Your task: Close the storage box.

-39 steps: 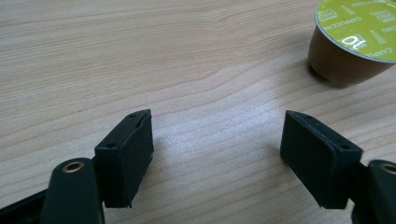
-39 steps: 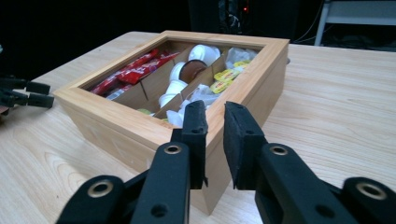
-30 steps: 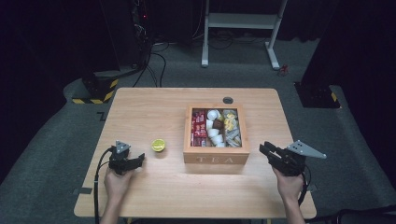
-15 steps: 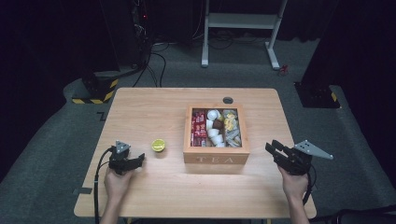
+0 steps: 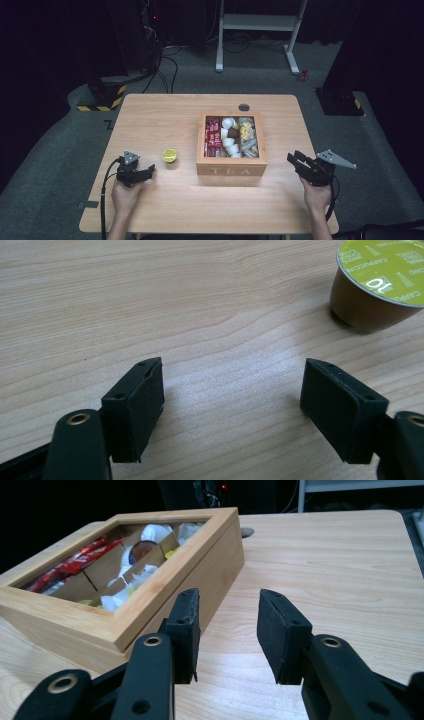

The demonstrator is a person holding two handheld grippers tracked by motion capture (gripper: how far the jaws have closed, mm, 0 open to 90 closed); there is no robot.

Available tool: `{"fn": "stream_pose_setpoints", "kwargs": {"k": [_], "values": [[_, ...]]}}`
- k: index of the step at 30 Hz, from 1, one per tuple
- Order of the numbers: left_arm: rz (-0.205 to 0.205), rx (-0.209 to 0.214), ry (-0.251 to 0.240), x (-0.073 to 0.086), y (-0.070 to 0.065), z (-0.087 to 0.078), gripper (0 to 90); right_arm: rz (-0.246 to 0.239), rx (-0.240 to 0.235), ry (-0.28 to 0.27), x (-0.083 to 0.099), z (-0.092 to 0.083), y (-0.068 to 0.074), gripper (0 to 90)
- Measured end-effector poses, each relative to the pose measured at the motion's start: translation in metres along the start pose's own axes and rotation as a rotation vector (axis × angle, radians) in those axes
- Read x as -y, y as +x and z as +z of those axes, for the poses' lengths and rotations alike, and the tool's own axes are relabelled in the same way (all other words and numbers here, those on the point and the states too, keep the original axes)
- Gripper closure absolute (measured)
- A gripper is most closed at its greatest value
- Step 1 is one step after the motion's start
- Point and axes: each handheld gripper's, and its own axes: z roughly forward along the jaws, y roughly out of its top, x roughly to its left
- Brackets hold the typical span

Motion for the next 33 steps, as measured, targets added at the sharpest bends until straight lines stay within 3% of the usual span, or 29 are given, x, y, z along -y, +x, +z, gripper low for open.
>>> {"fn": "stream_pose_setpoints", "kwargs": {"k": [23, 33], "values": [[-0.001, 0.000, 0.000, 0.000, 0.000, 0.000, 26.0, -0.002, 0.069, 0.118, 0.011, 0.035, -0.008, 56.7], [-0.001, 0.000, 0.000, 0.000, 0.000, 0.000, 26.0, -0.041, 0.119, 0.188, 0.017, 0.053, -0.006, 55.4]]}}
